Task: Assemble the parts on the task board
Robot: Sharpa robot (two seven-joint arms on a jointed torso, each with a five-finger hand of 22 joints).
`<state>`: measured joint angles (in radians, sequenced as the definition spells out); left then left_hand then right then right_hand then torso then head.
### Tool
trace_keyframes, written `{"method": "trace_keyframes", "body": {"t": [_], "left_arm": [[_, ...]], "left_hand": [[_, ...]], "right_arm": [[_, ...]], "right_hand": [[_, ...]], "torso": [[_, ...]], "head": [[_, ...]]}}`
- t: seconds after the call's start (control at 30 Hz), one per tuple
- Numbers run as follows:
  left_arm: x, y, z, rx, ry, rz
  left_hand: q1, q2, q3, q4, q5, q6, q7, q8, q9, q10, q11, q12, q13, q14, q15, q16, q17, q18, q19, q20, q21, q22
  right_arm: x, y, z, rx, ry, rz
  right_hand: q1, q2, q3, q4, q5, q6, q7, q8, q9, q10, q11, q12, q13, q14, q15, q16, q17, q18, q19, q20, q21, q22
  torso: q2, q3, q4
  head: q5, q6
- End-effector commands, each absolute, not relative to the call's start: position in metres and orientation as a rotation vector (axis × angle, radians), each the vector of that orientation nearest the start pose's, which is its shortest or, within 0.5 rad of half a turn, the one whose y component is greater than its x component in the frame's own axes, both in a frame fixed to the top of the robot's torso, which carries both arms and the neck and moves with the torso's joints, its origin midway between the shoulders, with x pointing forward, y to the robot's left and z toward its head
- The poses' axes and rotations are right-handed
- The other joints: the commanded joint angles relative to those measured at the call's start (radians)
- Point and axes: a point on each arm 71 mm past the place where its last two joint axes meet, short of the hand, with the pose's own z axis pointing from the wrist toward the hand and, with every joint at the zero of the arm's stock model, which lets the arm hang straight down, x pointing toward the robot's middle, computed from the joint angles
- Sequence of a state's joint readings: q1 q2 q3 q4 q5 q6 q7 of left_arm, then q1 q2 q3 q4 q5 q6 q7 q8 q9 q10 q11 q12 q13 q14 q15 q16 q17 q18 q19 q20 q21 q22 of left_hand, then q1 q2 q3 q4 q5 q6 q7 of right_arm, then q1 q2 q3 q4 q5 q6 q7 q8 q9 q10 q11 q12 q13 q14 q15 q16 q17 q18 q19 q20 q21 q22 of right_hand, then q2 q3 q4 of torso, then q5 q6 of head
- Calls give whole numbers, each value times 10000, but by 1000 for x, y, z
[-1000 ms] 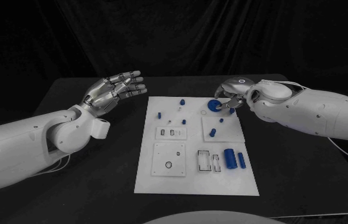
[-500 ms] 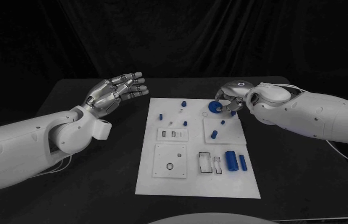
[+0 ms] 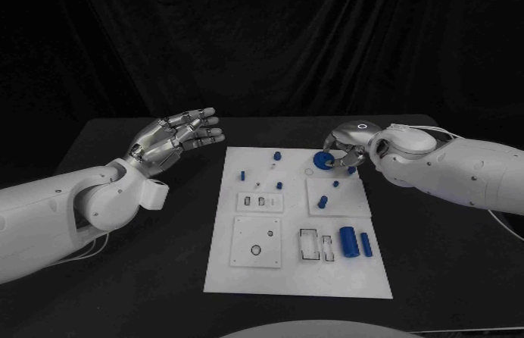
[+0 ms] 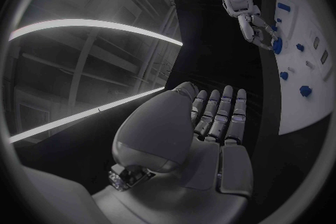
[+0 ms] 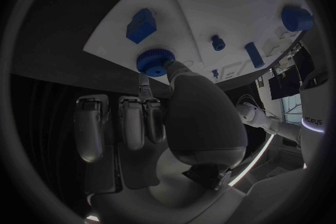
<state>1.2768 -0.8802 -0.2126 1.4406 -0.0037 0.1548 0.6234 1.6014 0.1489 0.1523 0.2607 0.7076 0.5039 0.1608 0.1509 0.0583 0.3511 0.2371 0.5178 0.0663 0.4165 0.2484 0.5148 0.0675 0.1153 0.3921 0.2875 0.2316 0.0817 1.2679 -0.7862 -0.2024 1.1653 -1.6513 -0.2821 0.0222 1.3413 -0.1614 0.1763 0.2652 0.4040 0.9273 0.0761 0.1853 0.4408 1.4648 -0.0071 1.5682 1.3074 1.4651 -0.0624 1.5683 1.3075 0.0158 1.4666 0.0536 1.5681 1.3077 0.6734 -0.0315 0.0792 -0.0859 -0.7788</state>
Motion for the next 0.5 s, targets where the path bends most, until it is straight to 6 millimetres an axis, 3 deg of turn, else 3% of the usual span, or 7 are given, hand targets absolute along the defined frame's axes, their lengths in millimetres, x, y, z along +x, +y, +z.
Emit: {"method": "trace_keyframes", "body": {"t": [0.03,0.5], "left_arm": [[481,234,-187,-9019,14504,-19652],[482,237,-187,-9048,14476,-19558]], "left_hand": [[12,-75,41,0,13,-51,382,-32,2,-74,17,13,-1,-85,-14,-1,-7,-42,-98,6,-66,-12],[12,-75,41,0,13,-51,382,-32,2,-74,17,13,-1,-85,-14,-1,-7,-42,-98,6,-66,-12]], "right_arm": [[529,-280,-228,-4289,17309,3049],[521,-280,-218,-4175,16239,3503]], "right_hand": [[105,71,52,-32,340,108,-56,76,123,1060,-26,26,2634,1057,17,25,2633,-158,1042,2,27,2631],[28,41,54,-13,633,175,-88,108,206,1060,-57,26,2634,1057,-12,25,2633,-158,1042,-22,27,2631]], "torso": [[11,-2,-6],[9,1,-26]], "head": [[-18,10],[45,59]]}}
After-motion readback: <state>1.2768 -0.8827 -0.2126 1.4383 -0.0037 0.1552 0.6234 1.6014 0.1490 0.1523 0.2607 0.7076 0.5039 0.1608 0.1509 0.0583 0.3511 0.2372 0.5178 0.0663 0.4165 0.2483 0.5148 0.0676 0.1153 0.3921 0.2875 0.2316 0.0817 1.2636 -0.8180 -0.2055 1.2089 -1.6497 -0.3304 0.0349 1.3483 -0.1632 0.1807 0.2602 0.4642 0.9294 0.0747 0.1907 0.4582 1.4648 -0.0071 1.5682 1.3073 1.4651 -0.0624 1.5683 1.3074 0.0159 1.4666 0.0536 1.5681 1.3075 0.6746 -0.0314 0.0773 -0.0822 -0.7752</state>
